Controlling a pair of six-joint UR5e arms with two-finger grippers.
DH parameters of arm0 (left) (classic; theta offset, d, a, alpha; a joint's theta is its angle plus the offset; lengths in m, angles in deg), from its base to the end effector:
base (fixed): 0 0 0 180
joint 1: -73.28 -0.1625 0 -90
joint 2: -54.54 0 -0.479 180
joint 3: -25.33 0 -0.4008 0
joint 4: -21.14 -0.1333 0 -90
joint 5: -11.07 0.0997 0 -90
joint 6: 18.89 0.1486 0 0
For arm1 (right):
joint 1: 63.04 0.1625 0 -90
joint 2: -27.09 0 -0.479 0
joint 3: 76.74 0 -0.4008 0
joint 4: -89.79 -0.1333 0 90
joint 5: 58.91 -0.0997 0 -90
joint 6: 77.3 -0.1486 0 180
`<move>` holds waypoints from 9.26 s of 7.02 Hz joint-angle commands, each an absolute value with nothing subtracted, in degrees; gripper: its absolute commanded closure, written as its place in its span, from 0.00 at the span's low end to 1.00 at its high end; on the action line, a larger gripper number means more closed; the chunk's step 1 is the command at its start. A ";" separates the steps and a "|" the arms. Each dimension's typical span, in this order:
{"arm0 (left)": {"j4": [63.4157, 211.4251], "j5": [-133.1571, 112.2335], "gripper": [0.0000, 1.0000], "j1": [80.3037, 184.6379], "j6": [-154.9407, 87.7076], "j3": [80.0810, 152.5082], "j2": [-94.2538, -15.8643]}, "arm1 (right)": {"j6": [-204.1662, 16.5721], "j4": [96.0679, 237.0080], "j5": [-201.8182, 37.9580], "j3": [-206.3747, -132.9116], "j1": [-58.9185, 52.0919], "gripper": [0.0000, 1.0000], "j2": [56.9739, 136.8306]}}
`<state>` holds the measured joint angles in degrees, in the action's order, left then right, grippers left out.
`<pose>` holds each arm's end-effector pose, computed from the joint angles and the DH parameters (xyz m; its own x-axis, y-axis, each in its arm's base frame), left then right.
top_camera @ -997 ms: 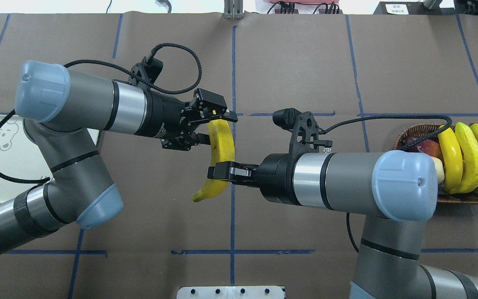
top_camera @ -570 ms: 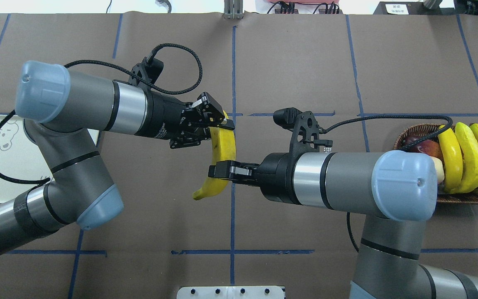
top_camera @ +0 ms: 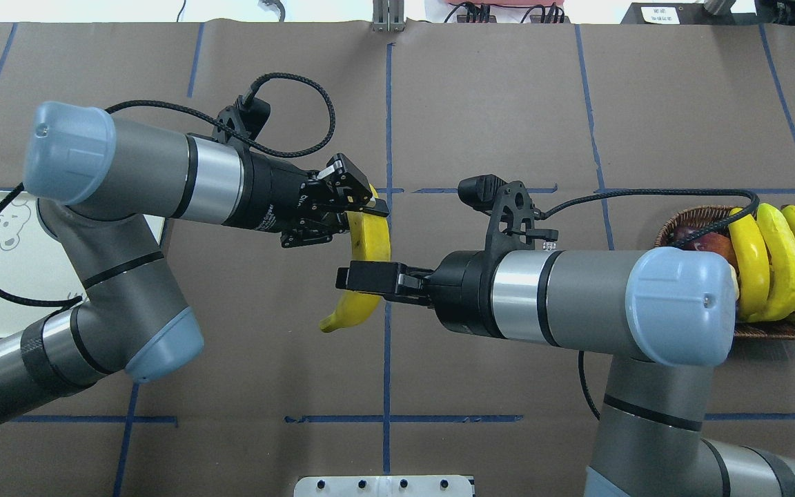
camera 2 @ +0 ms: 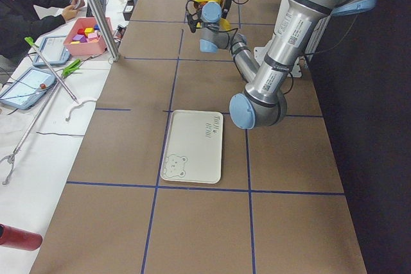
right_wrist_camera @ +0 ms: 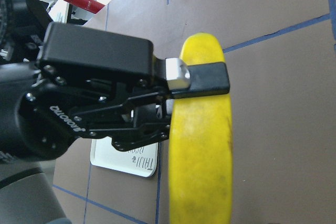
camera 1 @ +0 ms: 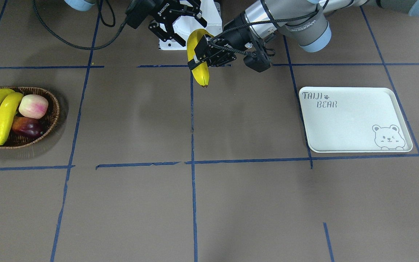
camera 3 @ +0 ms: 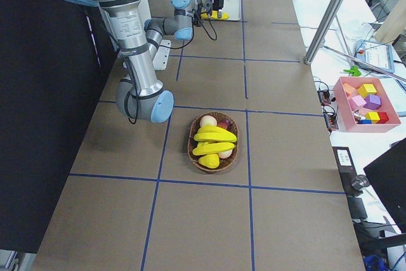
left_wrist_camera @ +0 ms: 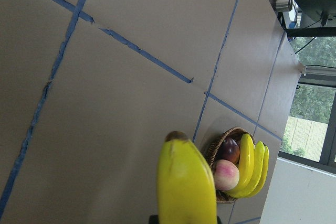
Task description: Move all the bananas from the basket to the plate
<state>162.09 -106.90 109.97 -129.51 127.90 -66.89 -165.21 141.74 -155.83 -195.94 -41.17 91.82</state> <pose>0.4914 -0.4455 0.1821 -0.1186 -0.2995 -0.9467 0.1188 0.9423 -0.3130 -0.4956 -0.3233 0.1634 -0.0314 -0.0516 0.9982 -0.2594 0.9649 0.0417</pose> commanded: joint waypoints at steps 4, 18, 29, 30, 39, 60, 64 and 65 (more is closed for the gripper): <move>153.26 -114.67 1.00 125.70 -107.41 126.66 -50.03 | -162.31 163.27 -161.64 -201.96 -30.47 0.00 92.75; 150.60 -111.88 0.00 137.44 -77.51 111.10 -35.82 | -127.57 179.44 -182.83 -202.16 -10.05 0.00 105.05; 148.23 -117.34 0.00 138.23 -86.82 123.15 -36.78 | -88.81 152.20 -198.30 -183.01 12.36 0.00 137.48; 148.23 -117.34 0.00 138.23 -86.91 123.23 -36.78 | -89.51 152.28 -198.30 -182.04 12.28 0.00 137.31; 148.23 -117.25 0.00 138.14 -86.91 123.15 -36.52 | -89.60 152.63 -198.13 -174.30 7.71 0.01 131.07; 149.90 -117.86 0.00 133.22 -104.19 125.78 -43.96 | -134.77 167.78 -201.06 -199.79 -2.26 0.99 108.54; 161.28 -117.69 0.01 123.75 -121.66 126.22 -56.18 | -154.10 155.48 -178.48 -198.21 -28.02 0.98 96.72; 165.07 -117.34 0.01 120.24 -127.20 126.14 -59.08 | -154.11 153.79 -176.09 -196.81 -31.46 0.98 94.79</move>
